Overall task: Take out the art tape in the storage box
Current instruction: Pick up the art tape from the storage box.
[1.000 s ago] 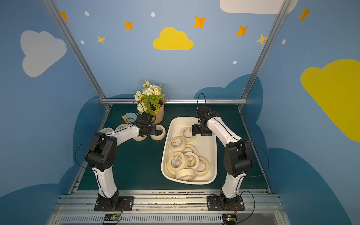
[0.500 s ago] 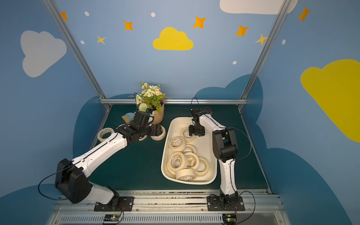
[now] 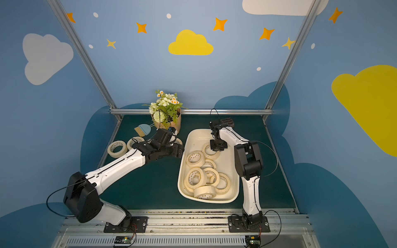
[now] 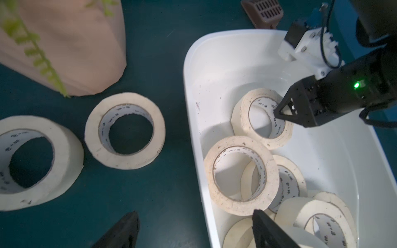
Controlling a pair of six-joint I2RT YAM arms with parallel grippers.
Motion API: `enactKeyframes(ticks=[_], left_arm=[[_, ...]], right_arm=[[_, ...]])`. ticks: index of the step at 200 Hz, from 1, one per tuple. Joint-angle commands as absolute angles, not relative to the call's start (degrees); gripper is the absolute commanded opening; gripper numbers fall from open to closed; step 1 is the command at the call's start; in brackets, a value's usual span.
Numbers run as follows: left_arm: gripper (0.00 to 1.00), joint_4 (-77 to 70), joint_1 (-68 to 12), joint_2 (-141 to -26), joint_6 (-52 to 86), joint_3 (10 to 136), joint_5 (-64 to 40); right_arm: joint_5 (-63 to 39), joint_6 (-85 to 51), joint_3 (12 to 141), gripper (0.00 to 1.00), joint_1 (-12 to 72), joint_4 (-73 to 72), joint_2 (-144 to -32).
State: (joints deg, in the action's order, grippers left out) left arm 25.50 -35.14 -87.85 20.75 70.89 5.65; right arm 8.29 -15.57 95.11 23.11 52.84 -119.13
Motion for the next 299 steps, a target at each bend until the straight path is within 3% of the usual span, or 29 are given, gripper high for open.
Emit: enactKeyframes(ticks=[1,108,140,177,224,242,248,260,266,284,299], left_arm=[[0.86,24.60,-36.56,-90.75,19.58,76.23,2.59],[0.85,23.64,-42.19,-104.84,20.07,87.86,-4.66],[0.78,24.43,-42.27,-107.89,19.88,89.88,-3.72],[0.59,24.47,-42.40,-110.77,19.93,91.30,-3.47],[0.12,24.18,-42.68,-111.90,20.25,91.98,-2.95],[0.04,24.16,-42.67,-111.38,20.28,91.63,-2.22],[0.04,24.29,-42.71,-111.28,20.15,91.65,-2.04],[0.04,24.77,-42.65,-111.15,20.13,91.54,-1.35],[0.04,24.92,-42.65,-111.00,20.08,91.45,-0.95],[0.04,25.57,-42.42,-110.59,19.88,91.06,0.37],[0.04,26.47,-42.11,-109.98,19.97,90.60,2.34]], right_arm=[[12.38,-14.15,94.24,0.00,23.93,56.40,-110.91],[8.44,-15.23,93.78,0.00,27.98,59.58,-102.27],[7.90,-15.29,93.21,0.00,28.69,59.73,-101.28],[5.65,-16.70,90.88,0.00,29.49,59.23,-98.41],[3.36,-18.39,87.30,0.00,29.67,57.84,-93.88],[2.41,-18.88,87.03,0.00,29.67,57.92,-92.95],[1.93,-19.05,87.16,0.10,29.52,58.44,-92.70],[1.38,-19.67,87.74,0.45,29.45,59.94,-92.02],[1.16,-19.76,87.88,0.56,29.46,60.49,-91.45],[1.60,-19.92,88.10,0.76,29.23,61.80,-89.08],[2.80,-19.47,88.11,0.84,28.85,62.92,-86.87]])
